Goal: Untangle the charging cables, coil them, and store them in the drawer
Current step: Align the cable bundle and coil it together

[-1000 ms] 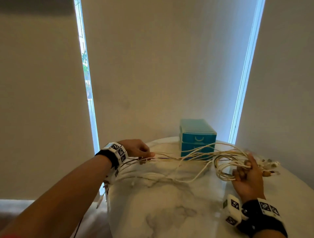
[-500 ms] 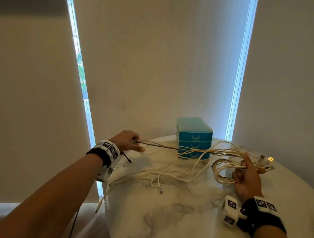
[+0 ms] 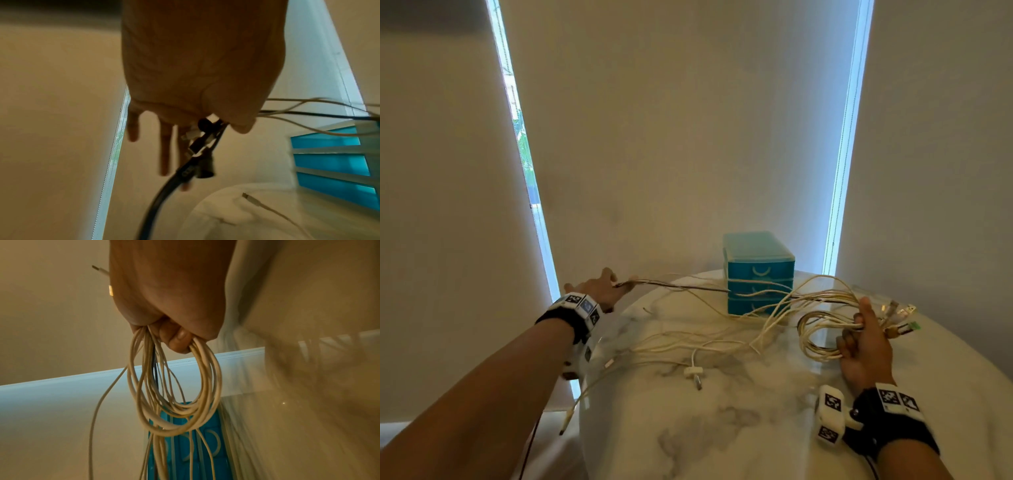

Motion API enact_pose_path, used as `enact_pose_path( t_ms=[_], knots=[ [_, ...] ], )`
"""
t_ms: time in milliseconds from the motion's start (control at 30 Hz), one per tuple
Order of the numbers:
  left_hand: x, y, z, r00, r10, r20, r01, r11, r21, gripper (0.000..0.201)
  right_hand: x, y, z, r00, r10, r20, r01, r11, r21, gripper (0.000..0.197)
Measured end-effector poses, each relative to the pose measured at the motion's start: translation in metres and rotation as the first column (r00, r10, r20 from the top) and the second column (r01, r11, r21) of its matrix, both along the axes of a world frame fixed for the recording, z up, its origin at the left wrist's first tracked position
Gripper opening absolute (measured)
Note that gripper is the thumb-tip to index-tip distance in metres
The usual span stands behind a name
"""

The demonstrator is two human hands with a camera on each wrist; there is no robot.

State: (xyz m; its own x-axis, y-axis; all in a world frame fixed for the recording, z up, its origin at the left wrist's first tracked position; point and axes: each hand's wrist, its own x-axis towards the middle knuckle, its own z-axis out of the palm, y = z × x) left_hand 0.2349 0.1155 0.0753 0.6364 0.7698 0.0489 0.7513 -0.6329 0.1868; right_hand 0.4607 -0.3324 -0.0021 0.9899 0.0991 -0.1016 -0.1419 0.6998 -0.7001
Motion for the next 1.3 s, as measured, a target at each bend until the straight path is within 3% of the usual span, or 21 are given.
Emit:
enact_pose_path(
  t_ms=[67, 133, 167, 267, 367, 467, 533, 600, 667, 800, 900, 967, 1000, 1100, 1167, 1233, 1300],
  knots=[
    [-0.001, 0.014, -0.007, 0.999, 0.034, -0.002, -0.034, 0.986, -0.166, 0.122, 0.003, -0.006, -0.003, 1.000, -0.007, 0.004, 0.007, 1.000, 0.004, 0.038],
    [-0.007, 0.017, -0.010, 0.996, 0.032, -0.081, -0.044, 0.987, -0.156, 0.158, 0.003, -0.007, -0.003, 1.000, 0.002, 0.012, -0.002, 1.000, -0.005, 0.039],
    [-0.011, 0.013, -0.007, 0.988, 0.012, -0.152, -0.029, 0.993, -0.112, 0.160, 0.003, -0.006, -0.003, 1.000, 0.001, 0.011, -0.001, 1.000, -0.016, 0.039],
    [-0.018, -0.009, 0.007, 0.908, -0.050, -0.416, 0.058, 0.998, 0.006, 0.142, 0.002, -0.003, 0.000, 1.000, 0.015, 0.011, -0.015, 0.999, -0.033, 0.041],
    [-0.010, -0.038, 0.035, 0.852, -0.146, -0.503, 0.175, 0.984, 0.010, 0.134, 0.001, 0.002, 0.001, 0.999, 0.037, 0.028, -0.036, 0.998, -0.047, 0.040],
    [0.021, -0.091, 0.063, 0.837, -0.443, -0.322, 0.440, 0.894, -0.086, 0.118, -0.001, 0.005, 0.000, 0.995, 0.053, 0.079, -0.050, 0.998, -0.038, 0.038],
    [0.045, -0.143, 0.073, 0.760, -0.650, -0.020, 0.634, 0.748, -0.195, 0.109, -0.005, 0.005, 0.003, 0.992, 0.072, 0.099, -0.068, 0.997, -0.047, 0.039],
    [0.069, -0.200, 0.076, 0.680, -0.701, 0.216, 0.733, 0.647, -0.210, 0.116, -0.008, 0.006, 0.005, 0.987, 0.087, 0.132, -0.081, 0.996, -0.048, 0.041],
    [0.093, -0.245, 0.065, 0.647, -0.703, 0.297, 0.759, 0.632, -0.157, 0.129, -0.006, 0.006, 0.005, 0.980, 0.121, 0.161, -0.115, 0.992, -0.047, 0.042],
    [0.135, -0.266, 0.026, 0.663, -0.698, 0.271, 0.718, 0.695, 0.036, 0.154, -0.001, 0.001, 0.004, 0.914, 0.282, 0.291, -0.270, 0.959, -0.083, 0.029],
    [0.152, -0.256, 0.014, 0.537, -0.769, 0.346, 0.826, 0.563, -0.031, 0.136, 0.003, -0.005, 0.010, 0.854, 0.362, 0.373, -0.328, 0.932, -0.154, 0.026],
    [0.157, -0.253, 0.014, 0.423, -0.844, 0.329, 0.895, 0.446, -0.009, 0.117, 0.006, -0.006, 0.012, 0.834, 0.420, 0.358, -0.361, 0.906, -0.222, 0.050],
    [0.158, -0.252, 0.015, 0.407, -0.872, 0.272, 0.906, 0.423, -0.003, 0.112, 0.005, -0.009, 0.012, 0.829, 0.444, 0.340, -0.378, 0.893, -0.245, 0.060],
    [0.150, -0.245, 0.024, 0.475, -0.879, 0.034, 0.880, 0.474, -0.038, 0.085, 0.006, -0.013, 0.008, 0.829, 0.457, 0.323, -0.416, 0.889, -0.190, 0.087],
    [0.145, -0.239, 0.027, 0.491, -0.871, -0.006, 0.865, 0.489, -0.109, 0.056, 0.000, -0.015, 0.015, 0.844, 0.411, 0.345, -0.375, 0.911, -0.170, 0.072],
    [0.145, -0.233, 0.027, 0.519, -0.855, 0.013, 0.843, 0.510, -0.170, 0.035, -0.003, -0.019, 0.018, 0.867, 0.369, 0.334, -0.353, 0.929, -0.109, 0.036],
    [0.142, -0.226, 0.025, 0.553, -0.833, 0.013, 0.815, 0.538, -0.212, 0.028, -0.004, -0.023, 0.020, 0.893, 0.318, 0.318, -0.330, 0.944, -0.017, 0.012]
  ],
)
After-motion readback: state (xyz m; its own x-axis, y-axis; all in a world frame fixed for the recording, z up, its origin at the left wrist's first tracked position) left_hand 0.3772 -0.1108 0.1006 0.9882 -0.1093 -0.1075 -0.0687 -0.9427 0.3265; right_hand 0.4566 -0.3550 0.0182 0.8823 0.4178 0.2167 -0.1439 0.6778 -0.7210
